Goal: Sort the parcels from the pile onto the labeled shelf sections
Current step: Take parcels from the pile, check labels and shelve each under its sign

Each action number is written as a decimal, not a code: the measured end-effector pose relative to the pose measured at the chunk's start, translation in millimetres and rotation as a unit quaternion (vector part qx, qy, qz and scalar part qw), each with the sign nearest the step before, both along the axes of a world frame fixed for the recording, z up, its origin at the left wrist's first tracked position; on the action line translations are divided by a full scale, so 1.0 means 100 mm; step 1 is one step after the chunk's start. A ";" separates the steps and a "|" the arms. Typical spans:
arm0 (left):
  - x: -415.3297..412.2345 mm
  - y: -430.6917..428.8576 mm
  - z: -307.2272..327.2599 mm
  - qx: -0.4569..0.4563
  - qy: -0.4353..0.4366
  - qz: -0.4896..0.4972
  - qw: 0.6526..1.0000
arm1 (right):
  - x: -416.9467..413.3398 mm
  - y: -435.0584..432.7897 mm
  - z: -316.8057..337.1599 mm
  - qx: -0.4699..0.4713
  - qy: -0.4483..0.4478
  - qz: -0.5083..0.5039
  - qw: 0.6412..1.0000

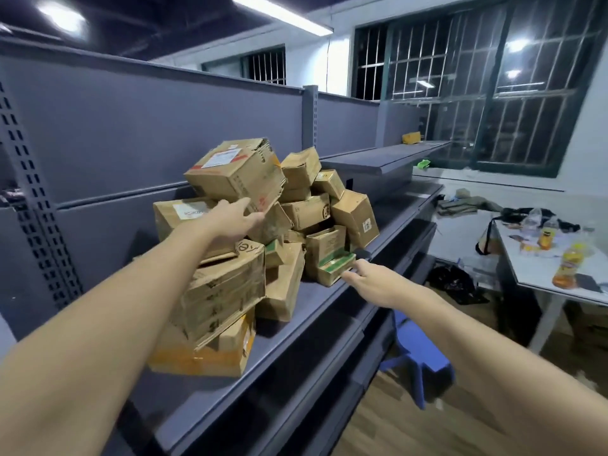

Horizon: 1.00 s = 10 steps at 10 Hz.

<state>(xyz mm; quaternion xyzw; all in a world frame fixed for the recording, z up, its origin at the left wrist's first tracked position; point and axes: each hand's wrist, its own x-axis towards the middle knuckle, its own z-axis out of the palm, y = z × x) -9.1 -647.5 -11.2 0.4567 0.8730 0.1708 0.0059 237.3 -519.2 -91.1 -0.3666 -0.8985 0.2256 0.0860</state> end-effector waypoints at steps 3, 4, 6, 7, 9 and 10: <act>-0.88 0.52 0.13 0.158 -0.153 0.025 0.975 | -1.49 0.95 0.58 0.046 0.052 0.078 0.995; -1.06 0.61 0.17 0.159 -0.203 0.027 0.966 | -1.95 1.15 0.80 0.081 0.093 0.109 0.986; -1.29 0.76 0.22 0.177 -0.226 0.086 0.954 | -2.76 1.51 1.20 0.087 0.235 0.151 0.956; -1.29 0.86 0.16 0.200 -0.246 0.116 0.941 | -3.04 1.57 1.36 0.059 0.258 0.190 0.945; -1.27 1.13 0.10 0.280 -0.219 0.163 0.920 | -3.33 1.67 1.45 0.039 0.302 0.234 0.923; -1.23 1.22 0.11 0.313 -0.216 0.168 0.910 | -3.32 1.71 1.44 0.033 0.326 0.232 0.916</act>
